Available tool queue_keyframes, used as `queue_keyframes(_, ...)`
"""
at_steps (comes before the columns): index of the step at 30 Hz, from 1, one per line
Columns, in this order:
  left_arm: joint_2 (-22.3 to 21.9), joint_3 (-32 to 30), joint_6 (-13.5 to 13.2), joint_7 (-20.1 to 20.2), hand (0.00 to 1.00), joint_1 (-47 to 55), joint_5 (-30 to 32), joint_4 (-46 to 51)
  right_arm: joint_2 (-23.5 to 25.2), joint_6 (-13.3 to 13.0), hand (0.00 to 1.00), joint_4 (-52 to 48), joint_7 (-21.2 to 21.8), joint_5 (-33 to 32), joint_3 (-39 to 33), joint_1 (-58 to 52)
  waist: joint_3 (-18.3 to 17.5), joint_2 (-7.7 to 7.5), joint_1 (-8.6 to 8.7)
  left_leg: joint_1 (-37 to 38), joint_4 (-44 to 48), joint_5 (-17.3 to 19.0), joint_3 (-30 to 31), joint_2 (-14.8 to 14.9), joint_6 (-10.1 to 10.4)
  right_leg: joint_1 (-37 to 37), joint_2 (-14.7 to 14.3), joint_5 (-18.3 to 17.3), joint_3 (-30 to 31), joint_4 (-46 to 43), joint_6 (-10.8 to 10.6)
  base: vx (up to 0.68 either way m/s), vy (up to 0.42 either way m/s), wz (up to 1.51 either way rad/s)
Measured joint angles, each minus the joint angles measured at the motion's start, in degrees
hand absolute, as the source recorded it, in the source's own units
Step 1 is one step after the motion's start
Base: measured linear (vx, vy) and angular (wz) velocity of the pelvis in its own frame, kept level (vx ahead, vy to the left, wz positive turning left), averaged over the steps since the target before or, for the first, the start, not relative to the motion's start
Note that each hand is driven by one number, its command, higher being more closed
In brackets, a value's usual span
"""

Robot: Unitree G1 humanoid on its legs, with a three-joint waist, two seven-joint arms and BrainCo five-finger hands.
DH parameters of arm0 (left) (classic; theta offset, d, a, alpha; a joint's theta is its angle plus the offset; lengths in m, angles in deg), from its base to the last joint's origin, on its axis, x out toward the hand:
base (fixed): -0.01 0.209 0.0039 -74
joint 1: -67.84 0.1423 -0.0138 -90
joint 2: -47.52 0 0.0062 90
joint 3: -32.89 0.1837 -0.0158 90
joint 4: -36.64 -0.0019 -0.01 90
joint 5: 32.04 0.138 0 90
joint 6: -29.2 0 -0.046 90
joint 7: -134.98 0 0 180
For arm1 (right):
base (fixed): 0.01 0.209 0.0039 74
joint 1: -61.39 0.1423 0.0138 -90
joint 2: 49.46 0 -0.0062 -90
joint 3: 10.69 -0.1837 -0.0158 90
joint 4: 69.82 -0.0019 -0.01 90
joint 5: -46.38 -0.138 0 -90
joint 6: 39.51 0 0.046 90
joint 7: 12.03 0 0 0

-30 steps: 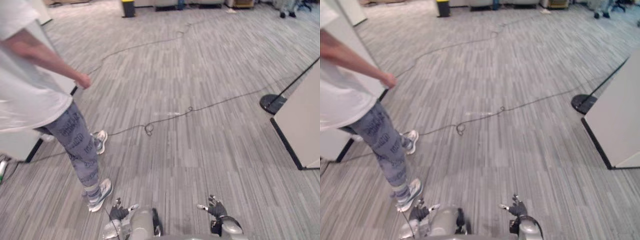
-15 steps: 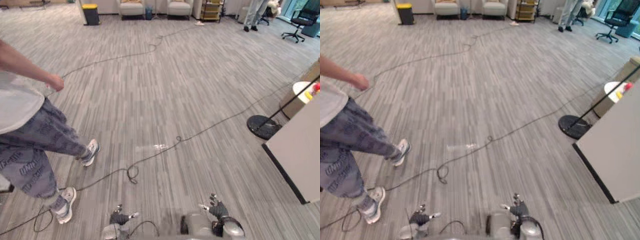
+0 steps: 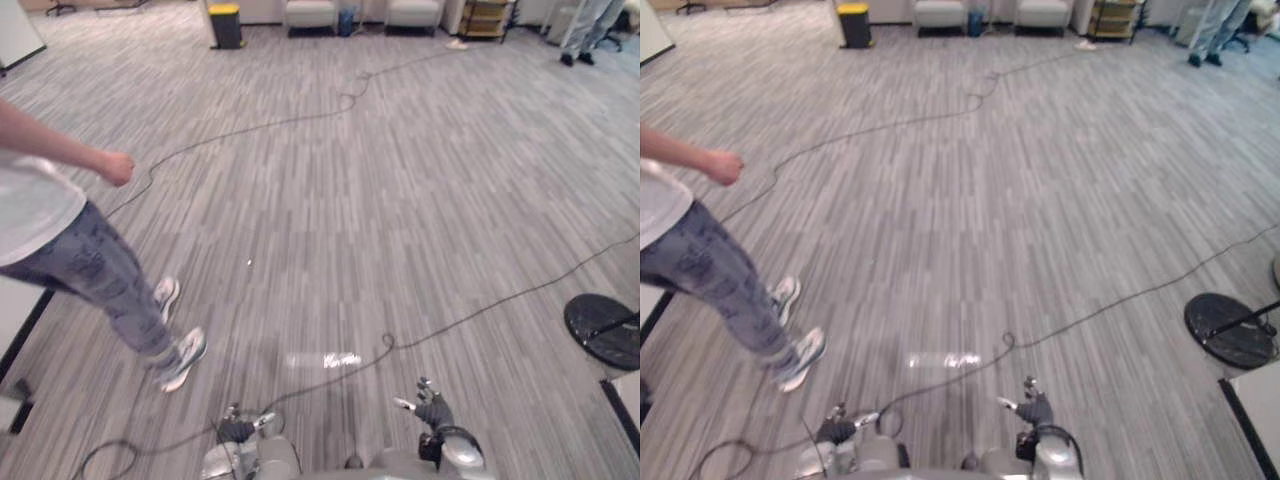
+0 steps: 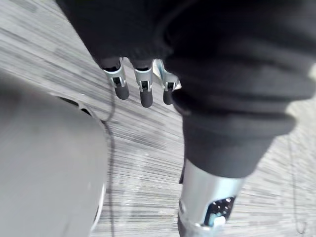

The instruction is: Organize washtable

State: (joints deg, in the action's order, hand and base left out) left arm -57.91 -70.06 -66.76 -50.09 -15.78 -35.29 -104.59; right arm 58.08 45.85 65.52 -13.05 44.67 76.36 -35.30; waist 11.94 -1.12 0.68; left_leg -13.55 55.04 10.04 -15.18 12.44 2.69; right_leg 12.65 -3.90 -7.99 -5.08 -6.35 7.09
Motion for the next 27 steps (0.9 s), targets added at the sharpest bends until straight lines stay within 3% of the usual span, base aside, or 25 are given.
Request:
queue_keyframes(2, -0.3, 0.8, -0.2, -0.2, 0.0, 0.1, 0.0, -0.2, -0.5, 0.1, 0.0, 1.7, -0.1, 0.0, -0.6, 0.5, 0.0, 0.65, -0.15, -0.3, -28.7, -1.2, 4.6, -5.8, 1.9, 3.5, 1.9, -2.1, 3.6, 0.5, -3.4, 0.49, 0.177, -0.73)
queue_keyframes(3, -0.4, 1.7, -0.3, -0.2, 0.0, 0.5, -0.1, -0.2, -0.9, 0.1, 0.0, 2.0, -0.1, 0.1, -0.6, 0.5, -0.2, 1.19, -0.24, 0.2, -35.3, -2.6, 6.6, -6.7, 3.2, 4.2, 1.8, -2.5, 4.5, 0.6, -4.0, 0.44, 0.254, -0.95)
queue_keyframes(4, -0.5, 2.7, -0.7, -0.3, 0.0, 1.2, -0.2, -0.1, -1.8, -0.2, 0.0, 2.7, -0.1, 0.1, -0.5, 0.4, -1.0, 2.47, -0.46, 0.1, -41.0, -5.5, 9.0, -7.2, 3.0, 5.4, 1.6, -4.1, 6.5, 0.4, -5.6, 0.46, 0.347, -1.28)
queue_keyframes(5, -0.8, 3.1, -1.0, -0.2, 0.0, 1.0, -0.8, -0.2, -2.0, -0.1, 0.0, 3.3, -0.1, 0.2, -0.5, 0.0, -1.5, 2.46, -1.43, 0.0, -39.9, -10.4, 9.7, -8.0, -2.4, 6.3, 2.2, -7.3, 9.0, -0.7, -6.4, 0.59, 0.467, -1.32)
queue_keyframes(6, -0.2, 3.0, -1.0, -0.1, 0.0, 0.7, -0.6, -0.3, -1.7, 0.1, 0.0, 3.8, -0.2, 0.2, -0.5, -0.1, -2.2, 1.42, -1.6, -0.2, -38.7, -12.2, 9.3, -9.0, -4.2, 6.1, 3.2, -8.4, 10.2, -1.8, -6.7, 0.51, 0.416, -1.16)
queue_keyframes(7, 1.1, 3.6, -0.9, -0.1, 0.0, 0.2, -0.4, -1.4, -1.0, 0.2, 0.0, 4.0, -0.2, 0.4, -0.4, -0.7, -3.2, -0.59, -1.21, 0.5, -38.7, -12.8, 7.5, -9.9, -4.6, 3.7, 5.2, -8.9, 11.8, -7.0, -7.5, 0.42, 0.316, -0.72)
queue_keyframes(8, 1.5, 3.8, -0.9, -0.1, 0.0, 0.0, -0.4, -1.9, -1.0, 0.2, 0.0, 4.2, -0.2, 0.6, -0.4, -1.1, -3.5, -1.3, -1.21, 1.5, -39.5, -12.8, 6.6, -10.0, -4.5, 1.2, 5.7, -8.9, 12.2, -12.0, -7.5, 0.49, 0.365, -0.75)
queue_keyframes(10, 2.6, 3.9, -0.6, -0.1, 0.0, -0.9, -0.4, -3.2, -0.7, 0.1, 0.0, 5.0, -0.2, 1.2, -0.8, -1.0, -3.3, -3.26, -1.17, 6.9, -44.1, -12.0, 4.8, -12.1, -5.6, -7.8, 7.3, -4.8, 12.8, -31.4, -10.8, 0.52, 0.413, -0.37)
queue_keyframes(11, 2.9, 3.9, -0.3, -0.2, 0.0, -1.5, -0.4, -4.7, -1.0, 0.2, 0.0, 5.1, 0.0, 1.8, -0.6, -0.9, -3.0, -3.29, 0.0, 11.4, -46.5, -10.7, 5.2, -13.1, -6.8, -10.3, 8.4, -7.4, 11.1, -38.2, -9.1, 0.36, 0.292, 0.12)
queue_keyframes(12, 2.9, 4.0, -0.1, -0.3, 0.0, -1.4, -0.4, -5.1, -1.0, 0.2, 0.0, 5.0, 0.0, 2.0, -0.4, -0.7, -3.0, -3.15, 0.44, 13.1, -47.2, -10.2, 5.7, -13.2, -7.1, -10.5, 8.5, -8.4, 9.7, -38.5, -9.0, 0.4, 0.299, 0.32)
queue_keyframes(13, 2.8, 4.2, 0.1, -0.3, 0.0, -1.1, -0.4, -5.5, -1.1, -0.1, 0.0, 5.0, 0.0, 2.3, -0.4, -0.6, -2.7, -2.31, 0.81, 16.5, -48.6, -9.2, 6.3, -13.0, -7.2, -11.4, 8.4, -9.4, 7.3, -37.5, -8.6, 0.23, 0.143, 0.27)
queue_keyframes(15, 2.7, 4.4, 0.2, -0.3, 0.0, -1.2, -0.4, -5.6, -1.5, -0.3, 0.0, 5.0, -0.1, 2.2, -0.4, -0.6, -2.7, -2.15, 1.15, 18.9, -50.3, -8.5, 7.5, -12.5, -7.5, -13.5, 7.6, -10.1, 5.7, -34.4, -8.6, 0.23, 0.103, 0.39)
queue_keyframes(18, 2.3, 3.8, 0.5, -0.5, 0.0, -1.1, 0.5, -5.5, -1.9, -0.6, 0.0, 4.9, -0.1, 2.3, -0.5, -0.9, -3.0, -2.03, 1.56, 20.9, -51.0, -7.2, 9.7, -12.0, -5.8, -16.6, 6.1, -8.5, 7.3, -19.7, -8.5, 0.26, 0.042, 0.54)
queue_keyframes(20, 2.4, 3.4, 0.3, -0.8, 0.0, -0.8, 0.7, -5.4, -1.4, -0.4, 0.0, 5.1, -0.2, 2.2, -0.5, -1.2, -3.7, -3.3, 0.8, 22.9, -51.9, -6.3, 10.2, -14.2, -4.3, -16.3, 9.0, 2.2, 7.4, -11.2, -9.9, 0.29, -0.037, 0.22)
queue_keyframes(21, 1.7, 3.2, 0.5, -1.2, 0.0, -0.7, 0.7, -5.6, -1.8, -0.3, 0.0, 5.0, -0.1, 2.1, -0.6, -1.2, -4.2, -2.71, 0.68, 24.0, -52.1, -5.9, 10.0, -13.7, -3.6, -15.4, 8.8, 2.0, 7.1, -11.5, -10.0, 0.31, -0.053, 0.11)
queue_keyframes(22, 0.2, 3.2, 0.3, -1.2, 0.0, 0.1, 0.7, -5.5, -2.7, -0.6, 0.0, 4.8, -0.1, 2.1, -0.8, -1.7, -5.1, -0.54, 0.93, 24.4, -52.2, -5.5, 9.2, -12.4, -2.8, -14.7, 7.6, 3.2, 6.4, -10.5, -8.6, 0.35, -0.054, 0.12)
queue_keyframes(23, -0.6, 3.2, 0.3, -1.2, 0.0, 0.8, 0.7, -5.5, -3.3, -0.7, 0.0, 4.9, -0.2, 2.0, -1.2, -1.7, -5.6, 0.41, 1.08, 24.9, -53.0, -5.0, 9.1, -11.5, -2.1, -13.8, 6.8, 3.2, 6.0, -9.2, -8.6, 0.26, -0.023, 0.08)
queue_keyframes(27, -1.0, 3.2, 0.2, -1.2, 0.0, 1.5, 0.7, -5.5, -3.5, -0.7, 0.0, 5.6, -0.4, 0.9, -1.7, -1.5, -6.0, 1.01, 0.91, 26.4, -54.8, -4.7, 9.1, -9.6, -1.2, -11.4, 5.3, 3.2, 3.5, -5.8, -8.6, 0.17, -0.062, 0.01)
